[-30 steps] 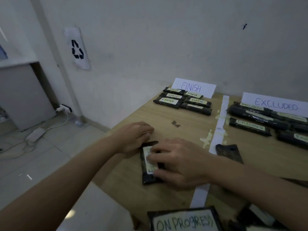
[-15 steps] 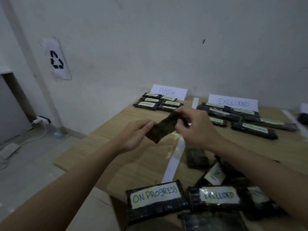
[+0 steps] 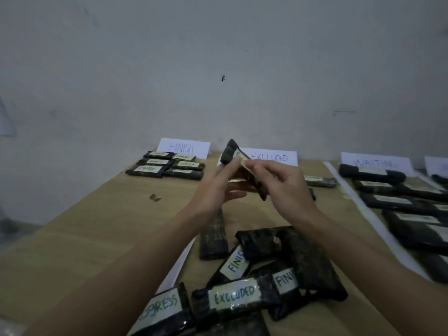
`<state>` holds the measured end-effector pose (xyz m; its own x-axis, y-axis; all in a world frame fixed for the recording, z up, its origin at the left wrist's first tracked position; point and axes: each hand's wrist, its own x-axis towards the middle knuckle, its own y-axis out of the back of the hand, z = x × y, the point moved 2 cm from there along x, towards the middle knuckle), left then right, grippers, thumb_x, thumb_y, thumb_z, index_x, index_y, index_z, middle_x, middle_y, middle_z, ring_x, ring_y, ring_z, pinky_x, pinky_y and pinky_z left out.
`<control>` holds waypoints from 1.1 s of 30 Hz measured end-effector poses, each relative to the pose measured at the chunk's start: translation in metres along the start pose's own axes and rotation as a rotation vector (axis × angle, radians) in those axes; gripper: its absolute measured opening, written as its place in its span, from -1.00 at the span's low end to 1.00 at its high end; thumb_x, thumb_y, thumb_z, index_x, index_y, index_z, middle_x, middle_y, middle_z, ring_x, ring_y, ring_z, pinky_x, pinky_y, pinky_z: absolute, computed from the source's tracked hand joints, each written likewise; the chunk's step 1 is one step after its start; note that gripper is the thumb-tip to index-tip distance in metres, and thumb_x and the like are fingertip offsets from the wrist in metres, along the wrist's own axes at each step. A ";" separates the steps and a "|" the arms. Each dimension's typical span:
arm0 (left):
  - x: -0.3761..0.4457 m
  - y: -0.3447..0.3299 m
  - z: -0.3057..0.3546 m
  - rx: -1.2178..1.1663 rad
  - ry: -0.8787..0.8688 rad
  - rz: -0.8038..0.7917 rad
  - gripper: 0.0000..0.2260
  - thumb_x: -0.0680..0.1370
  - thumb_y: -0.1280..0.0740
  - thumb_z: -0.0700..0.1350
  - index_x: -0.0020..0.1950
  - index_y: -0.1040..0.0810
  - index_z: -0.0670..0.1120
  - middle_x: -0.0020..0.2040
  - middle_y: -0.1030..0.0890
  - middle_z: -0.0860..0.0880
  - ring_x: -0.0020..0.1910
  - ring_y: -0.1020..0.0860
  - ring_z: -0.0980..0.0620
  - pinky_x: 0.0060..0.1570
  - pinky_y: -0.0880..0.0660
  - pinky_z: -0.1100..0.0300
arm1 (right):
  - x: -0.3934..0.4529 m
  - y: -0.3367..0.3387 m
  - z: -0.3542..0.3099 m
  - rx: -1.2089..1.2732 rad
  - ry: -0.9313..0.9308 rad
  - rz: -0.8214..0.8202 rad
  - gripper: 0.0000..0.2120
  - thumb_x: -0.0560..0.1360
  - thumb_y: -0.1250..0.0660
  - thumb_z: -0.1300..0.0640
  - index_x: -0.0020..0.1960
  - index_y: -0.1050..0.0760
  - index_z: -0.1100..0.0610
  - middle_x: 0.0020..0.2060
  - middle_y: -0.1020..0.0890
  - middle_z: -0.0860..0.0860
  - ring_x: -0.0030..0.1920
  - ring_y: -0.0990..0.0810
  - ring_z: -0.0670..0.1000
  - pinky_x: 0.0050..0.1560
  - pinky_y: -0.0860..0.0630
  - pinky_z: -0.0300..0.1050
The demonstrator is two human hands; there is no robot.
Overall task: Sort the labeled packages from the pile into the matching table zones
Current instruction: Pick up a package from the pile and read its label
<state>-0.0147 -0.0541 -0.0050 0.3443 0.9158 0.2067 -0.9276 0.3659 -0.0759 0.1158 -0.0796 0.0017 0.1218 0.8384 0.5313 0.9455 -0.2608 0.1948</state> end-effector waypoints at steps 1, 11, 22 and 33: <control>0.003 -0.003 0.000 -0.088 0.018 0.001 -0.67 0.61 -0.10 -0.01 0.18 -0.53 -0.17 -0.02 -0.65 -0.08 -0.04 -0.64 -0.02 -0.01 -0.56 0.18 | 0.000 0.006 0.003 -0.123 0.076 0.000 -0.82 0.48 -0.32 0.26 0.01 -0.61 0.06 -0.11 -0.65 -0.10 -0.09 -0.58 -0.22 -0.09 -0.48 -0.30; 0.016 -0.014 -0.013 -0.474 0.144 -0.006 -0.70 0.61 -0.01 -0.18 0.21 -0.43 -0.25 0.03 -0.61 -0.23 -0.02 -0.62 -0.16 -0.07 -0.62 0.12 | -0.005 0.041 0.017 -0.405 0.245 0.091 -0.53 0.20 -0.58 0.12 0.08 -0.58 0.11 0.00 -0.61 -0.05 -0.01 -0.54 -0.16 0.06 -0.45 -0.34; 0.025 -0.006 -0.028 0.109 0.135 0.097 -0.86 0.55 -0.24 -0.23 0.08 -0.52 -0.12 0.09 -0.62 -0.14 0.03 -0.61 -0.01 -0.02 -0.53 0.10 | -0.008 0.075 0.051 -0.691 0.257 0.051 -0.54 0.26 -0.40 0.12 0.16 -0.53 0.17 0.03 -0.62 0.02 0.05 -0.44 -0.06 0.07 -0.42 -0.09; 0.034 -0.034 -0.051 0.636 -0.047 -0.174 -0.83 0.51 -0.31 -0.23 0.09 -0.52 -0.07 0.05 -0.60 -0.01 0.07 -0.55 0.10 0.06 -0.45 0.33 | -0.015 0.120 0.107 -0.830 -0.137 -0.230 -0.58 0.43 -0.35 0.07 0.27 -0.46 0.08 0.20 -0.51 -0.02 0.25 -0.39 -0.04 0.19 -0.26 -0.23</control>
<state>0.0360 -0.0273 -0.0456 0.5034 0.8387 0.2078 -0.7692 0.3253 0.5501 0.2601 -0.0723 -0.0714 0.0401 0.9494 0.3114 0.4319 -0.2975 0.8515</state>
